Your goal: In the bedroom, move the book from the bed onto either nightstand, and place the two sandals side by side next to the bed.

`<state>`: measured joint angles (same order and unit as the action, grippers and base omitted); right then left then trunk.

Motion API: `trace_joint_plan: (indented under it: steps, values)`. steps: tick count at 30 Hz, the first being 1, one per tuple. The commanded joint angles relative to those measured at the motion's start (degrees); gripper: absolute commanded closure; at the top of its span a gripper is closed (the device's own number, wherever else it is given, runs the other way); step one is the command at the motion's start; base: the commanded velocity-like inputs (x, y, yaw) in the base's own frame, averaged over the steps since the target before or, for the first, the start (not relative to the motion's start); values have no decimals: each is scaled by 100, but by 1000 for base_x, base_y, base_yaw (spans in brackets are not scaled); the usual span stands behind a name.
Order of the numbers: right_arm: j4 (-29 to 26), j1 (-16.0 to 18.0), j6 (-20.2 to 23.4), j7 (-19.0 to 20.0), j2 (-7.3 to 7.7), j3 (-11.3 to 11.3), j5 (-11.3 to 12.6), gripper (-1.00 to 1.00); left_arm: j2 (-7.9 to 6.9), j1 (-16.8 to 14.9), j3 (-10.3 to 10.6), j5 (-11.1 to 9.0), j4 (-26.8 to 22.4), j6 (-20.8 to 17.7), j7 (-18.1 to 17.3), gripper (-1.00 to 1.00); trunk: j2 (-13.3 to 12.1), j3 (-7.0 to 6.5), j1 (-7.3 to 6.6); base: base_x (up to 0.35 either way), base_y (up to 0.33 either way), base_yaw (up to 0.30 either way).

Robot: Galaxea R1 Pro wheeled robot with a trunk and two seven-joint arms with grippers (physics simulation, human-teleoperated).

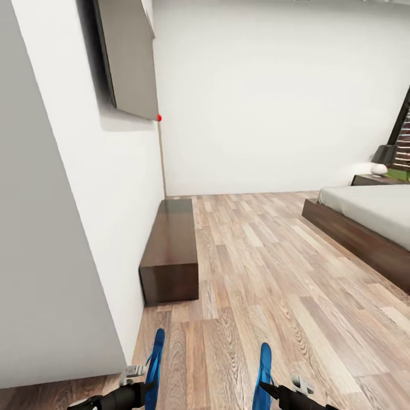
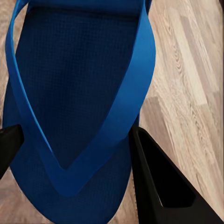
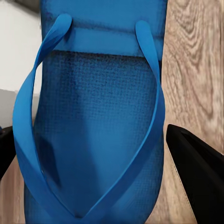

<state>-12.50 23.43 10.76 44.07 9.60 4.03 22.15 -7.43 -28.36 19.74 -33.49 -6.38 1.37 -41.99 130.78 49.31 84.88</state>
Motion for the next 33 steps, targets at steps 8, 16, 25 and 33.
trace_joint_plan:
  steps: [8, 16, 25, 33]
  values:
    - [2, 4, 63, 32, -2, 47, 17, 100, -4, -3, 41, -35, 3, 22, -28, 100, 2, 6, -1, 0, 0, -300]
    - [2, 4, 64, 32, -2, 49, 17, 100, -4, -3, 44, -35, 5, 22, -28, 100, 2, 6, -1, 0, 0, -300]
    - [2, 4, 61, 32, -2, 49, 17, 100, -3, -3, 47, -35, 5, 22, -28, 100, 2, 6, -1, 0, 0, -300]
    - [2, 4, 59, 32, -2, 53, 17, 100, 3, -3, 47, -35, 5, 22, -28, 100, 2, 6, -1, 0, 0, -299]
